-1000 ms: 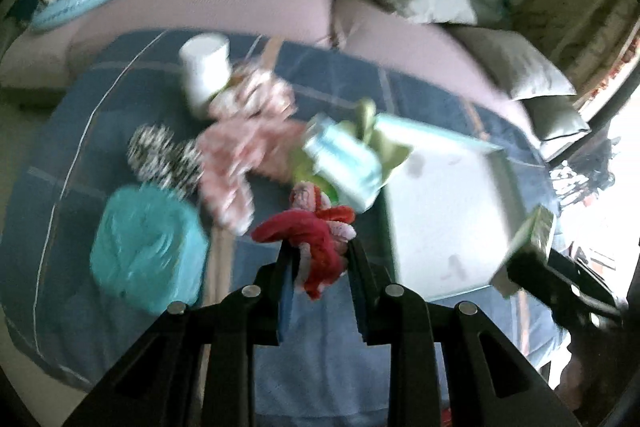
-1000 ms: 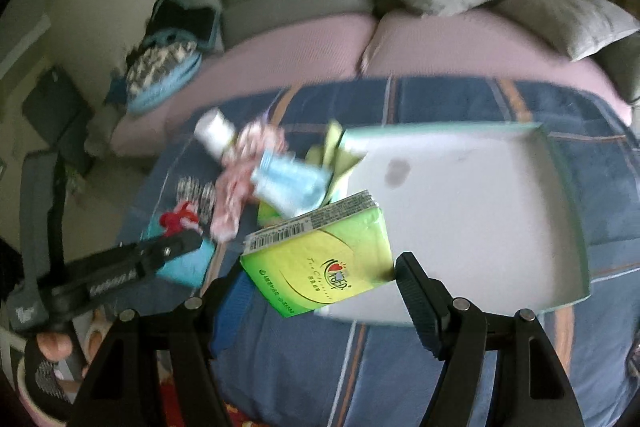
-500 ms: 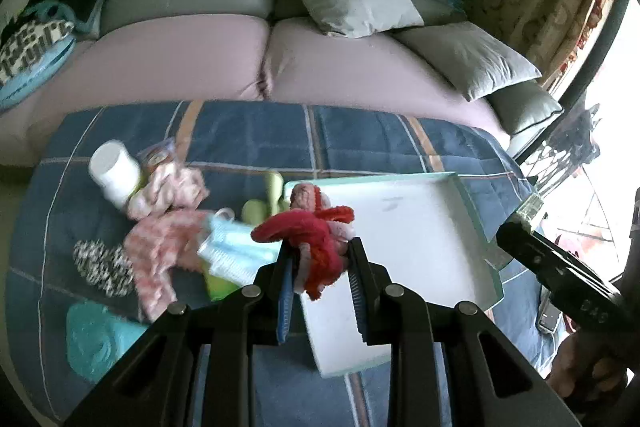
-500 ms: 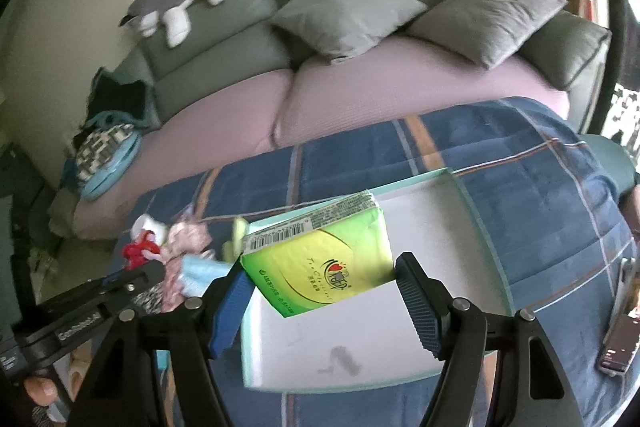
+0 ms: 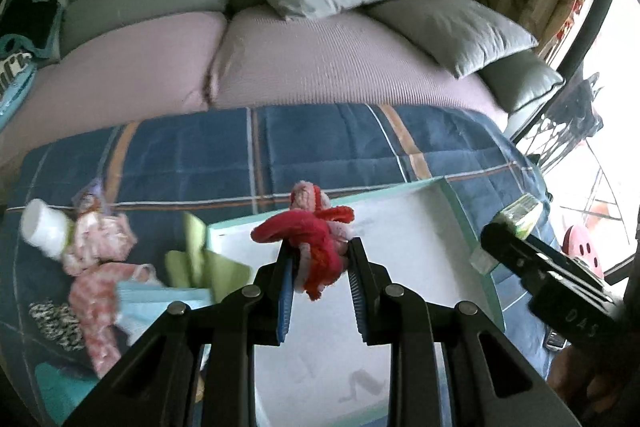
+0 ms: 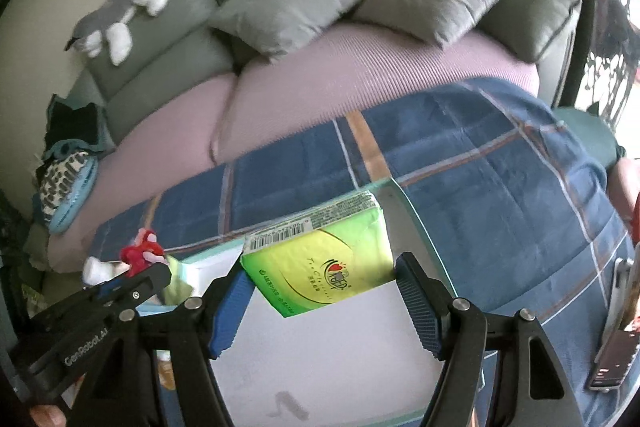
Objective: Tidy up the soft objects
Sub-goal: 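Carry both items over the white tray and release them inside it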
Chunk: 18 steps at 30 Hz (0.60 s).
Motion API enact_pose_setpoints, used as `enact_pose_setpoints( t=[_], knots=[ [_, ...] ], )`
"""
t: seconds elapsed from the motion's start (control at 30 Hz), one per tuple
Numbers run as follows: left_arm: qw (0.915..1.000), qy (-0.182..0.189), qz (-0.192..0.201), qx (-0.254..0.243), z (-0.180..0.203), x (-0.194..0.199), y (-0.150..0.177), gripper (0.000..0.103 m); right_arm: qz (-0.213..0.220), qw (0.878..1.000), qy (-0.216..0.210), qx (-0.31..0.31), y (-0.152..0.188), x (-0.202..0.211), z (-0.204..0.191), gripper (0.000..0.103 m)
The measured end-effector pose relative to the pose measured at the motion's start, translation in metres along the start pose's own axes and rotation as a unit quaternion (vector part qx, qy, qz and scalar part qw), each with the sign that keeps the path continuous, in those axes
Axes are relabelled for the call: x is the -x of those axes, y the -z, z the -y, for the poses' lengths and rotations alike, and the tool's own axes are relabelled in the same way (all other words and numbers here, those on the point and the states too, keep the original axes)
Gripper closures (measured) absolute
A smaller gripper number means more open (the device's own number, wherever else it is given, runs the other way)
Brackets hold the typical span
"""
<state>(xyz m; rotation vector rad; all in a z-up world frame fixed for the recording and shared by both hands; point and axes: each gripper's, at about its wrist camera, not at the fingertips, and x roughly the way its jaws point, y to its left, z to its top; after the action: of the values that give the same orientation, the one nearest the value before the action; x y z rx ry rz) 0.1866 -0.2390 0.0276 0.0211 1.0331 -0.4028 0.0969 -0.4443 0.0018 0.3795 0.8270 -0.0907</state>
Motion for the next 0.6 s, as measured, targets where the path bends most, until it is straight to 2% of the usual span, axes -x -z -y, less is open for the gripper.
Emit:
enact_pose_setpoints(
  t=[0.17,0.27,0.6],
  knots=[
    [0.9993,-0.009,-0.032,-0.016,0.009,-0.046,0.004,0.076,-0.048,0.998,0.039,-0.013,0.007,-0.044,0.018,0.029],
    [0.9985,-0.005,-0.054,-0.007,0.008,-0.069,0.008,0.076,-0.062,0.997,0.040,-0.023,0.011,-0.056,0.029,0.029],
    [0.9973,-0.012,-0.072,0.006,0.006,-0.095,0.007,0.076,-0.072,0.995,0.055,-0.030,0.011,-0.067,0.040,0.029]
  ],
)
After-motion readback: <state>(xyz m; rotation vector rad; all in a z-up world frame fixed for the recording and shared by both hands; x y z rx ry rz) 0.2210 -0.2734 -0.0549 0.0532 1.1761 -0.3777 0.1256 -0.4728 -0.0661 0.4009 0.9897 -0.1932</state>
